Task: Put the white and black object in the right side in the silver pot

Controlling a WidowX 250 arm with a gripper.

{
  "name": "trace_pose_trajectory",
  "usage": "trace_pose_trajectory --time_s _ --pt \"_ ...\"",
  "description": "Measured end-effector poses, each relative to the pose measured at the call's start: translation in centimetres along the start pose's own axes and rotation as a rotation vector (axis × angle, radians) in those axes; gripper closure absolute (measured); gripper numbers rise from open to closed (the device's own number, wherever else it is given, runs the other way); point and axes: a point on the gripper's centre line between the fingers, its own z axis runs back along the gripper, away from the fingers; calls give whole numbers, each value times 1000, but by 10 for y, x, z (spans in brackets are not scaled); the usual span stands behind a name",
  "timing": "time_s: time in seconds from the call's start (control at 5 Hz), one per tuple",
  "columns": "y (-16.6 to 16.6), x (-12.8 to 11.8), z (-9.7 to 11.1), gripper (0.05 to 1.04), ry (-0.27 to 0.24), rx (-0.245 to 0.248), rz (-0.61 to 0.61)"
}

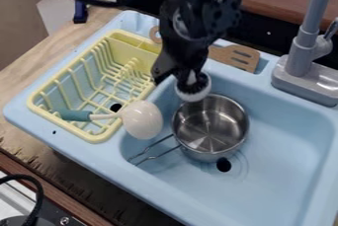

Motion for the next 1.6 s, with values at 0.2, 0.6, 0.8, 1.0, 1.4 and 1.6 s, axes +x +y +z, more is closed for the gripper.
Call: trace_pose_trajectory --time_s 0.2,0.6,0.8,1.0,1.4,1.6 --pt "1 -12 -8 891 50 -16 -18" --pt "-4 -36 -16 858 105 -24 -116" --pt "-3 -42 -18 612 142 12 -167" --pt "0 -44 -18 312 171 19 -198" --pt "0 -35 -4 83 161 -6 -209" --pt "0 -35 7 83 171 -20 -233"
